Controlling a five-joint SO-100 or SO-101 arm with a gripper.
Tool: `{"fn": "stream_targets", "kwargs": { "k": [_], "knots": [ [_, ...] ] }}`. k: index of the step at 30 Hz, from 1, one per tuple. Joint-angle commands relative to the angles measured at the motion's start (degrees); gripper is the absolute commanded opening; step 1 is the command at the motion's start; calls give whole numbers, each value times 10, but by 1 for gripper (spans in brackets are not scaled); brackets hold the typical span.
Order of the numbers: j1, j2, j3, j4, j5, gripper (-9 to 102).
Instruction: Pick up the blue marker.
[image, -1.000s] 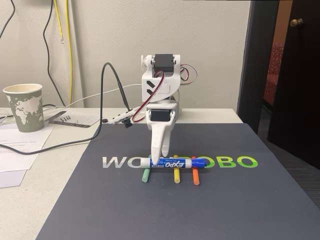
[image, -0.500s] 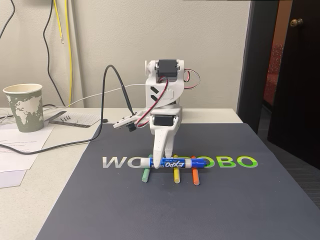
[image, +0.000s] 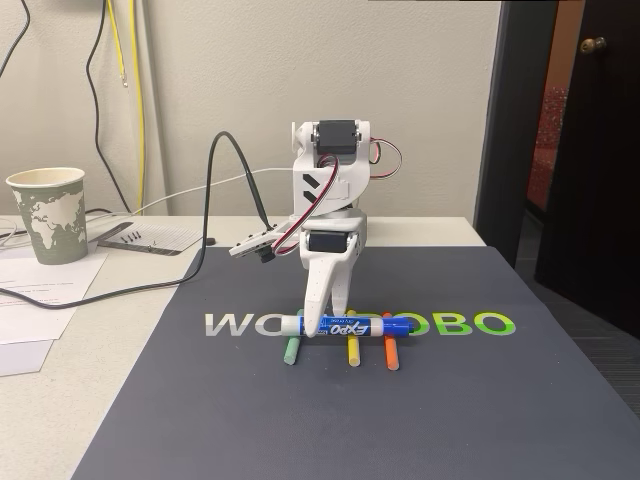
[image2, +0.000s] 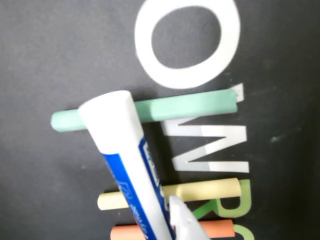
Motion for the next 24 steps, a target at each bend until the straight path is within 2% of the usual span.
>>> {"fn": "stream_targets", "kwargs": {
  "k": [1,19,24],
  "knots": [
    [-9,9,-3,78,1,52],
    [-4,-8,-3,45,-32,49],
    [-1,-15,-8,22,-26,44]
  ]
}}
